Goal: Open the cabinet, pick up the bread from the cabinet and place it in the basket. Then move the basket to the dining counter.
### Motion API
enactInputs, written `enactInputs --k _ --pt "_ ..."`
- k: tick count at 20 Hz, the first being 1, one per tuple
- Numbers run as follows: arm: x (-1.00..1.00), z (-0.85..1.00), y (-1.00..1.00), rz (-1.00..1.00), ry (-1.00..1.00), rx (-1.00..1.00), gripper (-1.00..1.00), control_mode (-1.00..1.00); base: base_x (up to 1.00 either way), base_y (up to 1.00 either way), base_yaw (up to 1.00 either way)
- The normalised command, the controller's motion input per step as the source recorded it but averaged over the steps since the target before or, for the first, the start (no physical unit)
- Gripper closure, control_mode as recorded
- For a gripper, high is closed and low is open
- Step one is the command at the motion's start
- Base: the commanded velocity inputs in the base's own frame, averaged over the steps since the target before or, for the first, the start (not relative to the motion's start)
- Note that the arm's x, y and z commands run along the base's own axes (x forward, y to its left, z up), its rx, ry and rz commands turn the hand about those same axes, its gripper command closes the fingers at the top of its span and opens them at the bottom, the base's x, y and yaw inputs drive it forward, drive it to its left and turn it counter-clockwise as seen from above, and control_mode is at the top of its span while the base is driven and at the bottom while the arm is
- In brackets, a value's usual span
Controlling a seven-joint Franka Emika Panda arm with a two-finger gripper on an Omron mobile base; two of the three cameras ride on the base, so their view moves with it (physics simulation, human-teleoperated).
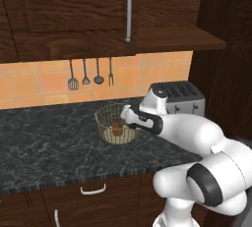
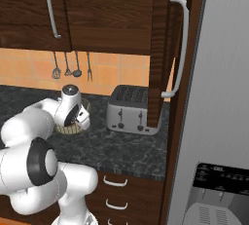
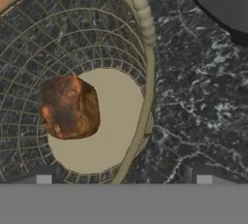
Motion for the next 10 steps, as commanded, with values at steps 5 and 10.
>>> enactInputs --k 5,10 --pt "0.15 -0.24 0.09 0.0 0.0 0.0 -1.0 -1.0 0.0 0.0 0.0" --pt "0.22 -0.18 0.06 0.0 0.0 0.0 -1.0 -1.0 0.0 0.0 0.0"
